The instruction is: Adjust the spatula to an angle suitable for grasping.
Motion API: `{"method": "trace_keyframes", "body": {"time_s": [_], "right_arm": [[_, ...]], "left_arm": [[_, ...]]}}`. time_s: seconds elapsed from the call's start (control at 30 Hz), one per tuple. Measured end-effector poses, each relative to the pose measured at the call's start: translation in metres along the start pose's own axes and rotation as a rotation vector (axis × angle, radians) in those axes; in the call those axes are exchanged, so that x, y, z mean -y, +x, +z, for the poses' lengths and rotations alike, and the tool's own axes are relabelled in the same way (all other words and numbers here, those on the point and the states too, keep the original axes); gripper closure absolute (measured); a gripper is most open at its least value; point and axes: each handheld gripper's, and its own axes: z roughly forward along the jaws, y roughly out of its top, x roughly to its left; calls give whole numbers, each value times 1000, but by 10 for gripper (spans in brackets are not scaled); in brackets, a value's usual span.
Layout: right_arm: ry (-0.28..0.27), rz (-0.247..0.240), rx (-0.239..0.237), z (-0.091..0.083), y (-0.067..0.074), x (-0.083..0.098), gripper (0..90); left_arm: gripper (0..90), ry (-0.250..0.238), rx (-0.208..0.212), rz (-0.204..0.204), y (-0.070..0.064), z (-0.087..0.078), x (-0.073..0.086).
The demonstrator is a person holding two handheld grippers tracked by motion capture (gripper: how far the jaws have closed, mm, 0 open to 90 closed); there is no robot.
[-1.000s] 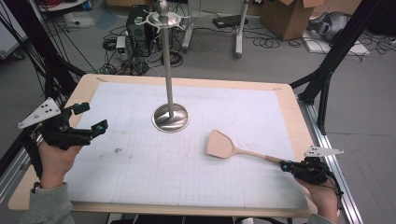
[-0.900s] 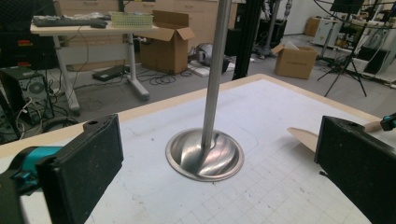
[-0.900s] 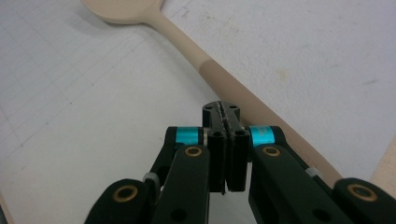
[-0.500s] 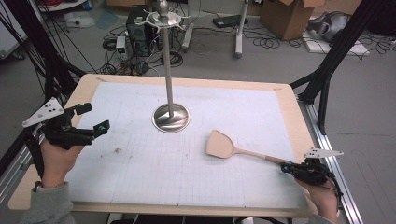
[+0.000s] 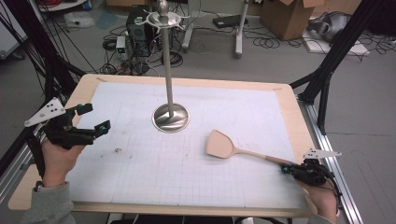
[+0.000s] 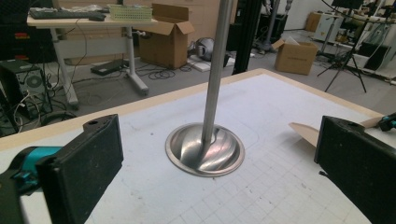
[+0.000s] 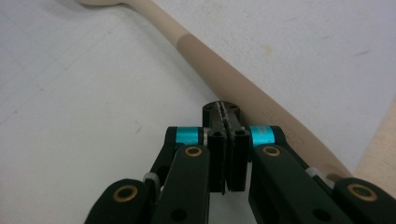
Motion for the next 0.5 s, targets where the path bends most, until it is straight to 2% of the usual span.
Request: {"method": "trace_keyframes", "body": {"time_s": [0.23, 0.27, 0.4, 0.5], "right_arm": [[-6, -10, 13, 1, -1, 0, 900], [-15, -1, 33, 1, -1, 0, 900], [-34, 7, 65, 2, -4, -1, 900], [-51, 19, 70, 4, -6, 0, 900]], "left_arm": [[17, 3, -3, -2, 0, 1, 1], [17, 8, -9, 1, 0, 1, 1], [17, 8, -7, 11, -2, 2, 1], [17, 13, -8, 11, -2, 3, 2]]}}
